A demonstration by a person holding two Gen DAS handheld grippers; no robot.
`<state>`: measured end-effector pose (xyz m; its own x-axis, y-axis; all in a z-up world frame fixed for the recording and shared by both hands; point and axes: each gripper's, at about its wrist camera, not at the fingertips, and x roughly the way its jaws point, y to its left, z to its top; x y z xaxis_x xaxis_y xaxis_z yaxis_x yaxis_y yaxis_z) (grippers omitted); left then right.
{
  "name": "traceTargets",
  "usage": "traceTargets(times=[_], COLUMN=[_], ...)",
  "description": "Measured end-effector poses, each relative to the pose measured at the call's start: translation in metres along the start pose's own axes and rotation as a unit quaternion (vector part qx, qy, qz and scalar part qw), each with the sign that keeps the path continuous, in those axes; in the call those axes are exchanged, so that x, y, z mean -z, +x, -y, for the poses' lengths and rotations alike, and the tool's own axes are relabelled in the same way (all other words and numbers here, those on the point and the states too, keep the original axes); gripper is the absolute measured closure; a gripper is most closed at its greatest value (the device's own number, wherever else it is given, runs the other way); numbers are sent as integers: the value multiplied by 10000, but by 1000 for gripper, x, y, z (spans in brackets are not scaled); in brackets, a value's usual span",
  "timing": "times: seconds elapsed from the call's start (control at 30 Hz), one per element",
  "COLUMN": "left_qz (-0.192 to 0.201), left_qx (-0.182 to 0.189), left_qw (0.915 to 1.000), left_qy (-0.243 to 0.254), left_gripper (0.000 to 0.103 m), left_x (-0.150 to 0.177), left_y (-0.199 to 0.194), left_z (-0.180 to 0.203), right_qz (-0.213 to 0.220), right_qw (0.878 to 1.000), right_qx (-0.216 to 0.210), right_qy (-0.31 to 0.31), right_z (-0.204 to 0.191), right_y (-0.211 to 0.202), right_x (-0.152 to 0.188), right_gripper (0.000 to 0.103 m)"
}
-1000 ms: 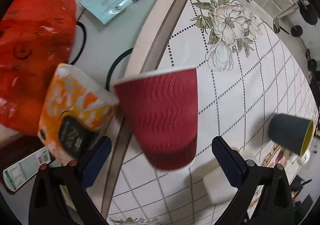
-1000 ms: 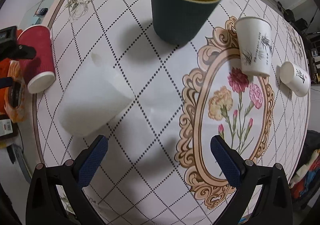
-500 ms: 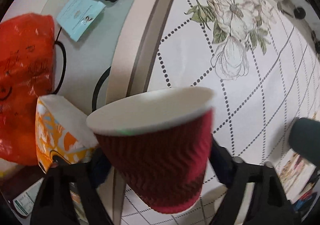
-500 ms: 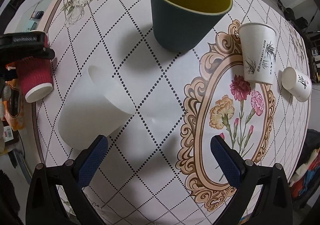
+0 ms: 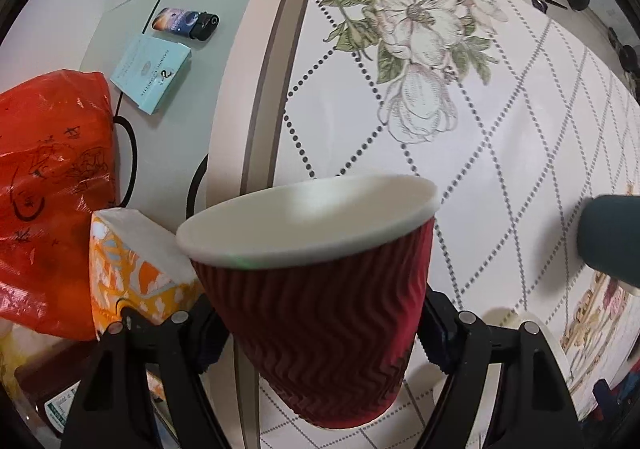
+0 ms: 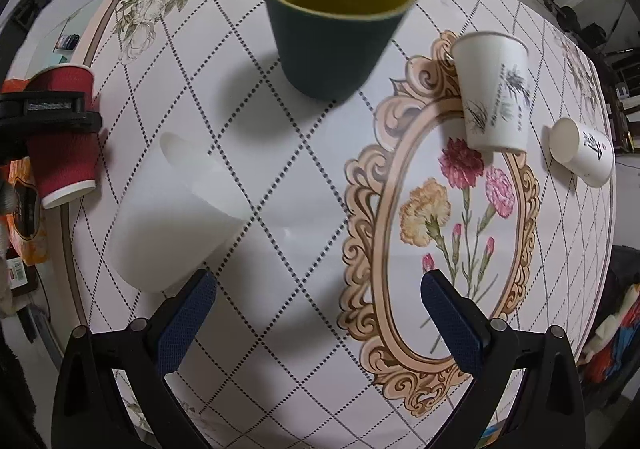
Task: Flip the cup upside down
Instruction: 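Lift the red cup with the left tool and carry it toward the right tool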
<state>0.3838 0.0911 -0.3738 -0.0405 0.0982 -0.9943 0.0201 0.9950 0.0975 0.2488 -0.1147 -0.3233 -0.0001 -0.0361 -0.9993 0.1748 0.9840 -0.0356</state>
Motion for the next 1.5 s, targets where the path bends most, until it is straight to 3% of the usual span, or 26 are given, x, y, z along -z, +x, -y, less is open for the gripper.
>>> traceTargets(times=[0.27,0.53,0.77,1.1,1.4,1.5], left_qz=[78,-24,-355,-630,-720,-706], left_qx=[67,348,666,586,423,389], left_qw=[9999,9991,9955,9894,9877,9879], left_qy=[107,261,581,1172,1322,1321], left_gripper=[27,27,27,27,27,26], left_x=[41,178,199,204,208,211], left_y=[-61,-109,-77,-29,-3,7], left_z=[20,67,135,241,269,274], right_qz=[-16,-132,-206,-357,-461,-466], right_qw=[9998,9997,9995,9980,9970,9971], right_qx=[-54,-171,-149,83,88,72], right_qy=[165,123,168,513,613,604], right_z=[34,79,142,235,286,284], right_y=[-1,6,15,34,54,59], right_x=[35,87,126,161,176,169], right_gripper=[0,0,0,0,0,0])
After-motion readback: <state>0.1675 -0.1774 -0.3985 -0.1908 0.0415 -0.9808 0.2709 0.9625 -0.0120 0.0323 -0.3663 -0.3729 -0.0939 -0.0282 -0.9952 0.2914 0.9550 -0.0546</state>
